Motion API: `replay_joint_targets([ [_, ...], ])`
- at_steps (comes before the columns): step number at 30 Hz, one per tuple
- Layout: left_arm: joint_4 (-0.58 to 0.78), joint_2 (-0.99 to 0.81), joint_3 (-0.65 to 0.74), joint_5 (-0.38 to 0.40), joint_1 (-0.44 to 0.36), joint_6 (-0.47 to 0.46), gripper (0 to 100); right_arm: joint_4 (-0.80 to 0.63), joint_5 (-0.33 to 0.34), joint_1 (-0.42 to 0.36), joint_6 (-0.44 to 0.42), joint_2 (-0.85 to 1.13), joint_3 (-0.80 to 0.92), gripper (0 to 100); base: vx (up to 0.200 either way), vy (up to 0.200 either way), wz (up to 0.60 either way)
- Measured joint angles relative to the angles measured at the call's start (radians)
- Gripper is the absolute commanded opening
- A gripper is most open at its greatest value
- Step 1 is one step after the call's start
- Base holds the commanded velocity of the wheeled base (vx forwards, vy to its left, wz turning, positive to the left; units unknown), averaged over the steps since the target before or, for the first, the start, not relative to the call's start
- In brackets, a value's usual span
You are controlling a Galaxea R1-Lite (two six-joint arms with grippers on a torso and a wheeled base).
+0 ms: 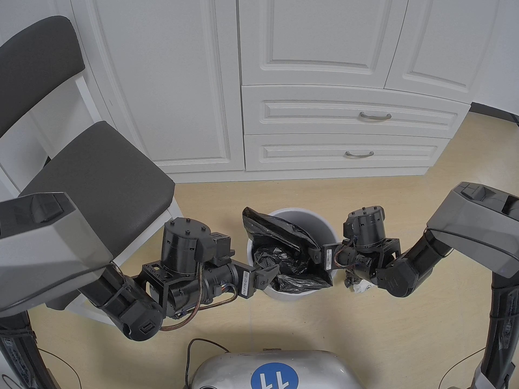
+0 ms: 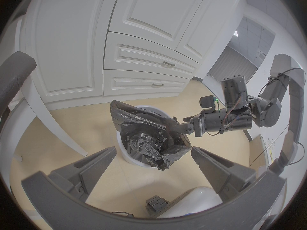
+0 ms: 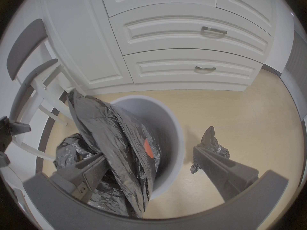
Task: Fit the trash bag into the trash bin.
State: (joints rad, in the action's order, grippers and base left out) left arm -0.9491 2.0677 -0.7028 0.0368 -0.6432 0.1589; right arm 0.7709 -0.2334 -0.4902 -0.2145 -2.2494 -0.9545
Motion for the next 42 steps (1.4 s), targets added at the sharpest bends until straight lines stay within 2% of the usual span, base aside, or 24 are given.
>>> replay_joint_targets([
  [6, -0.005, 0.003, 0.000, 0.000, 0.002, -0.001, 100, 0.010, 0.001, -0.002, -0.005, -0.042, -0.015, 100, 0.000, 0.000, 0.00],
  [7, -0.014, 0.005, -0.001, 0.000, 0.002, -0.001, 100, 0.018, 0.001, -0.004, -0.005, -0.047, -0.016, 0, 0.000, 0.000, 0.00],
  [16, -0.127, 0.047, 0.005, -0.001, 0.002, -0.001, 100, 0.089, 0.002, -0.010, -0.012, -0.054, -0.011, 0, 0.000, 0.000, 0.00],
  [33, -0.137, 0.077, 0.000, -0.001, 0.008, 0.000, 100, 0.081, 0.012, -0.013, -0.086, 0.091, 0.011, 0, 0.000, 0.000, 0.00],
  [42, -0.146, 0.126, -0.060, -0.001, 0.004, 0.004, 100, 0.081, 0.017, -0.040, -0.086, 0.157, 0.057, 0, 0.000, 0.000, 0.00],
])
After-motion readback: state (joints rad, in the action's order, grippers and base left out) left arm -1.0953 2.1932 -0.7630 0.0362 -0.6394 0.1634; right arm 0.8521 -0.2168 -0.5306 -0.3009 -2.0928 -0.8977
